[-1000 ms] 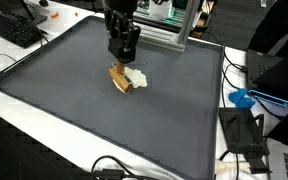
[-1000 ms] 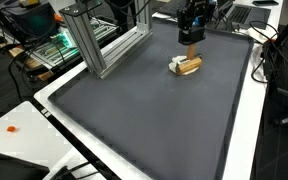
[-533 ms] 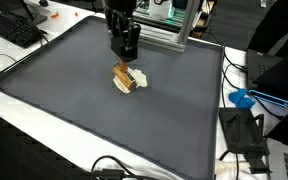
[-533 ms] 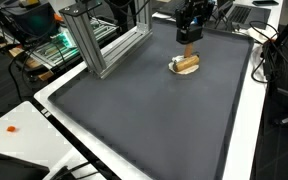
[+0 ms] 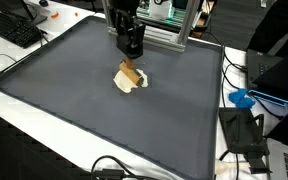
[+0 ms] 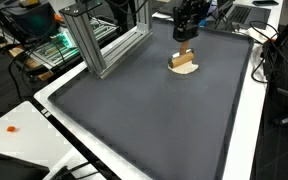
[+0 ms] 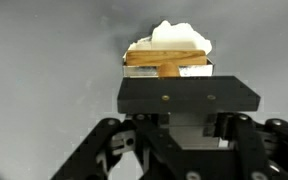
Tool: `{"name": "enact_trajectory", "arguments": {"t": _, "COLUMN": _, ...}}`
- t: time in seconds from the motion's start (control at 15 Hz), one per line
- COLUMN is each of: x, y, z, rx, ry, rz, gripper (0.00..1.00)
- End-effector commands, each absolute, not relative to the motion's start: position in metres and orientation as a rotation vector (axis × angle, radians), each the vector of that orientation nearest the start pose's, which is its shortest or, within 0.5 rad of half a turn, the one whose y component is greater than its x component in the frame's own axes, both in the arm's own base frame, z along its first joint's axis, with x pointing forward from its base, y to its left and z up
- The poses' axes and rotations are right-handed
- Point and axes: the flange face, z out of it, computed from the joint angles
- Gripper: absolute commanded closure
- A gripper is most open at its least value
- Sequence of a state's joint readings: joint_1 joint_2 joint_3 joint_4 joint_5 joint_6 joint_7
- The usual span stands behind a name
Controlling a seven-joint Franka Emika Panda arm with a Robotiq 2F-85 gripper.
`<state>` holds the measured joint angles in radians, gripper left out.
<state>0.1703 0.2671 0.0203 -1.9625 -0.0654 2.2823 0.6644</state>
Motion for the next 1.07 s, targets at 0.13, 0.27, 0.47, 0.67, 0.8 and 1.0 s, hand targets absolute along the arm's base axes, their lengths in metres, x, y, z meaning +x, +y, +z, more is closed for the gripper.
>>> {"name": "enact_trajectory", "arguments": {"t": 0.13, "x": 0.5833, "y": 0.1169, "z": 0.3214, "rx": -3.101, "ry": 0.63, "rz": 0.082, "gripper": 0.66}}
{"name": "enact_trajectory", "arguments": {"t": 0.27, "x": 0.5815, "y": 0.1177, "z": 0.3215, "rx": -3.105, "ry": 0.62, "rz": 0.103, "gripper": 0.66}}
{"name": "enact_trajectory", "arguments": {"t": 0.47, "x": 0.5782, "y": 0.1189, "z": 0.3192, "rx": -3.108, "ry": 0.602, "rz": 0.134, "gripper": 0.66}}
{"name": "enact_trajectory", "arguments": {"t": 0.67, "x": 0.5764, "y": 0.1196, "z": 0.3196, "rx": -3.103, "ry": 0.578, "rz": 0.165, "gripper": 0.66}}
{"name": "enact_trajectory", "arguments": {"t": 0.8, "x": 0.5765, "y": 0.1191, "z": 0.3205, "rx": -3.106, "ry": 0.564, "rz": 0.174, "gripper": 0.66}}
{"name": "enact_trajectory", "arguments": {"t": 1.0, "x": 0.5756, "y": 0.1192, "z": 0.3213, "rx": -3.111, "ry": 0.535, "rz": 0.191, "gripper": 0.66}}
